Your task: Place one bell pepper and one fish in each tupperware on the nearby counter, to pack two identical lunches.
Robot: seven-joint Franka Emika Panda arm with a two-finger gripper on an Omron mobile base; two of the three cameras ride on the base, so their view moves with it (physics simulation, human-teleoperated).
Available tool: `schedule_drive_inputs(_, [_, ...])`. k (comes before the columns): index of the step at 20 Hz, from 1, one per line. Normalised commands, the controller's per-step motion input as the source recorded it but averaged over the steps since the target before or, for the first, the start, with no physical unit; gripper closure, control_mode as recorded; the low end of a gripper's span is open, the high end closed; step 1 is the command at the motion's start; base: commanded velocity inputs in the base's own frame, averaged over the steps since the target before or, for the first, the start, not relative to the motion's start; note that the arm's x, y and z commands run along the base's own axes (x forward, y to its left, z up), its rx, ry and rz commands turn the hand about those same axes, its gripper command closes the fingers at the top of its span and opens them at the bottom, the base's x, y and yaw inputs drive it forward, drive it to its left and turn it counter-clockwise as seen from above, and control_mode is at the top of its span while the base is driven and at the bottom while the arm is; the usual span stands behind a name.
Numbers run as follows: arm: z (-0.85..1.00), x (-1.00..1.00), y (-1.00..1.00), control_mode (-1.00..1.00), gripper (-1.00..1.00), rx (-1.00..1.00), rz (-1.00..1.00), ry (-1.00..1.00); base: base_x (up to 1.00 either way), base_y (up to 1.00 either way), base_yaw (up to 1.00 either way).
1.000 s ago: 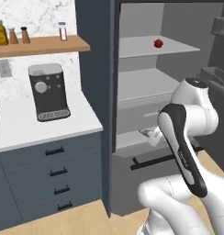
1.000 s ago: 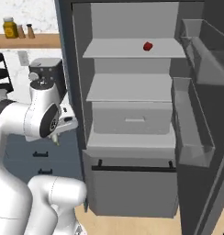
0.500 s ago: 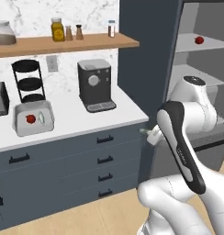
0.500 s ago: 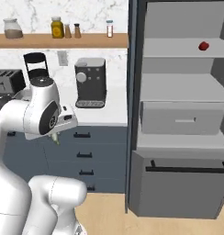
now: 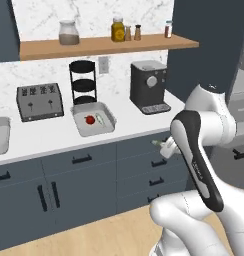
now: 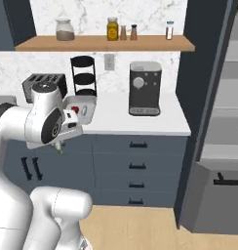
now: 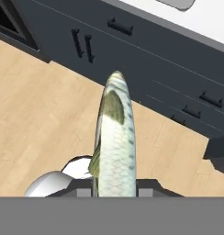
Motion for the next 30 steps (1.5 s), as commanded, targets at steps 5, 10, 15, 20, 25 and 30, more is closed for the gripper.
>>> schedule_drive_inputs(5, [0.0, 0.0, 0.0, 1.0, 1.0, 0.0, 0.0, 0.0, 0.16, 1.0, 0.06])
schedule_drive_inputs(10, [0.0, 0.0, 0.0, 1.0, 1.0, 0.0, 0.0, 0.0, 0.59, 1.0, 0.01])
schedule_drive_inputs(15, [0.0, 0.0, 0.0, 1.0, 1.0, 0.0, 0.0, 0.0, 0.64, 1.0, 0.0])
schedule_drive_inputs(20, [0.0, 0.0, 0.0, 1.0, 1.0, 0.0, 0.0, 0.0, 0.58, 0.86, 0.0])
schedule_drive_inputs(25, [0.0, 0.0, 0.0, 1.0, 1.0, 0.0, 0.0, 0.0, 0.62, 0.45, 0.0])
schedule_drive_inputs(30, [-0.47, 0.7, 0.14, -1.0, 1.0, 0.05, 0.0, 0.0, 0.13, 0.02, 0.0])
